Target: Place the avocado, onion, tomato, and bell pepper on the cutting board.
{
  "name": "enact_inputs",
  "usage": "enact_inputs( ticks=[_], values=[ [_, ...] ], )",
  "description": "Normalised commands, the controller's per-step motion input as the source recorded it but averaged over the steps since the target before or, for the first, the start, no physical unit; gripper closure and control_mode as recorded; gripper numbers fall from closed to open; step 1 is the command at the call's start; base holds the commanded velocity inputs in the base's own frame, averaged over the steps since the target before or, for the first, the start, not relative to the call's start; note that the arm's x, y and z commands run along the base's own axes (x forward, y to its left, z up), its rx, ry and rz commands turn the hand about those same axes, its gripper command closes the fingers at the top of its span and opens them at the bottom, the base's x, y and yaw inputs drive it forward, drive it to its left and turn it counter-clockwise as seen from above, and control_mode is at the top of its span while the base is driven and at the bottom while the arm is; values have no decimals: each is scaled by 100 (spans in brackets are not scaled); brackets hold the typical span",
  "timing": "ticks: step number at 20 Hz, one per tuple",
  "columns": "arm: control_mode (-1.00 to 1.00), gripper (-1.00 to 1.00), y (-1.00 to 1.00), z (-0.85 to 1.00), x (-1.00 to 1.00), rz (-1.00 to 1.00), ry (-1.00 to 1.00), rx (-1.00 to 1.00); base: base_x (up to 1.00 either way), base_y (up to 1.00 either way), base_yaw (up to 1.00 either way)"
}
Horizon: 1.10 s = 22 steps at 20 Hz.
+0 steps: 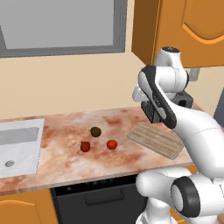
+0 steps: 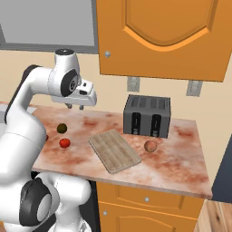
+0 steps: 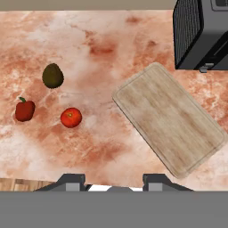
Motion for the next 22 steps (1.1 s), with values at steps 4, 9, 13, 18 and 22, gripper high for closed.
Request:
enact_inputs(
  ticks=[4, 9, 13, 18, 22],
  values=[
    [-100, -100, 11, 0, -9, 0, -1, -2, 0, 0, 0],
    [-100, -100, 27, -1, -4, 0, 0, -1, 0, 0, 0],
    [-100, -100, 28, -13, 0, 0, 1, 0, 0, 0, 0],
    [-100, -100, 25, -26, 0, 0, 0, 0, 0, 0, 0],
    [-100, -100, 47, -32, 3, 0, 0, 0, 0, 0, 0]
  ],
)
